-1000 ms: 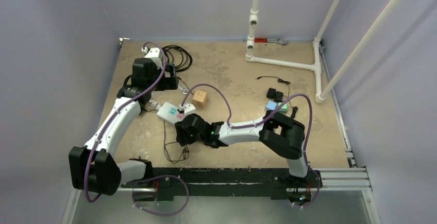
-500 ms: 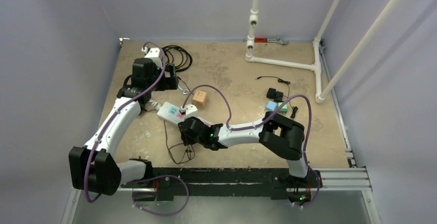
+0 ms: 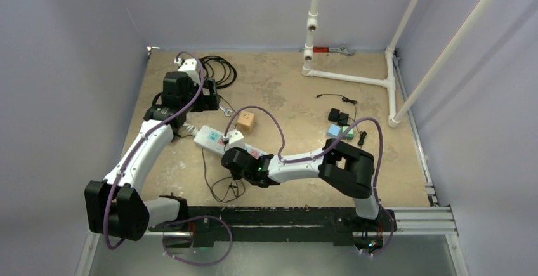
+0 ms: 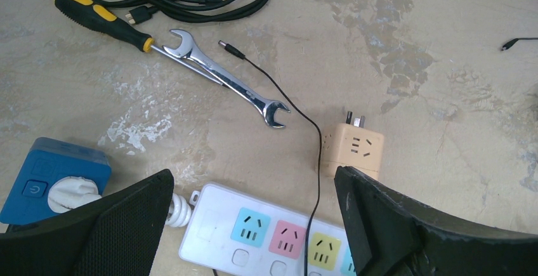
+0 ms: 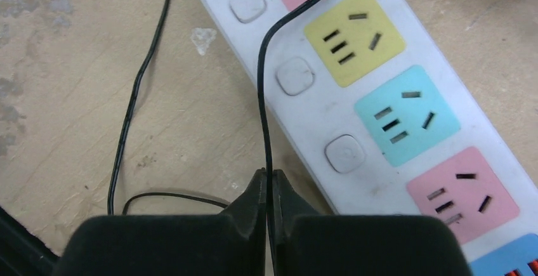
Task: Pull the plug off the socket
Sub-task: Move the socket to the center of the board.
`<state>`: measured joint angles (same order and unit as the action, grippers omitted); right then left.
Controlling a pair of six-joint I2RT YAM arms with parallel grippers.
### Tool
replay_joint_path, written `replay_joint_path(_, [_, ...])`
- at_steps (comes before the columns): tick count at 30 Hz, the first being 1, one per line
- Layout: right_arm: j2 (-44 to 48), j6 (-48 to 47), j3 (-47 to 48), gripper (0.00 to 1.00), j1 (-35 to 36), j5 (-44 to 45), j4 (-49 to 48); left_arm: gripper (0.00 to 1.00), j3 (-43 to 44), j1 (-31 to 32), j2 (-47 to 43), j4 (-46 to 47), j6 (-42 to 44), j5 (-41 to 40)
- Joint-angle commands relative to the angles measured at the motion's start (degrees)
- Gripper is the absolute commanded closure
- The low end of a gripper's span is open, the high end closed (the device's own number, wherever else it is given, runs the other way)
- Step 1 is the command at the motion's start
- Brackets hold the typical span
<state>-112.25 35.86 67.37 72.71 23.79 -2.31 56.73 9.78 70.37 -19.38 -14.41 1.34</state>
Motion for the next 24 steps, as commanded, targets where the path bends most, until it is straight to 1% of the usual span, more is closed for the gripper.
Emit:
replay_joint_path(1, [2.2,1.0,0.4,1.0,-0.1,5.7,4.0,0.02,0.0,-0.1,-1.2,2.0,-0.5,0.9])
replay_joint_path(4, [5.2,1.2,-2.6,1.0,-1.3,9.5,6.5,0.02,0.0,-0.1,-1.4,2.0,-0.5,1.1])
replay_joint_path(8, [10.7,1.2,-7.7,1.0,-4.8,10.4,8.5,0.02,0.0,-0.1,-1.5,1.9,-0.6,1.2])
replay_joint_path(16, [23.0,1.2,-18.0,1.0,-16.0,9.8,8.7,0.02,0.0,-0.1,-2.0,1.9,-0.6,0.8])
replay_joint_path(24, [30.6,1.2,-23.5,1.0,-25.0,10.7,9.8,0.02,0.0,-0.1,-2.4,1.9,-0.6,-0.2])
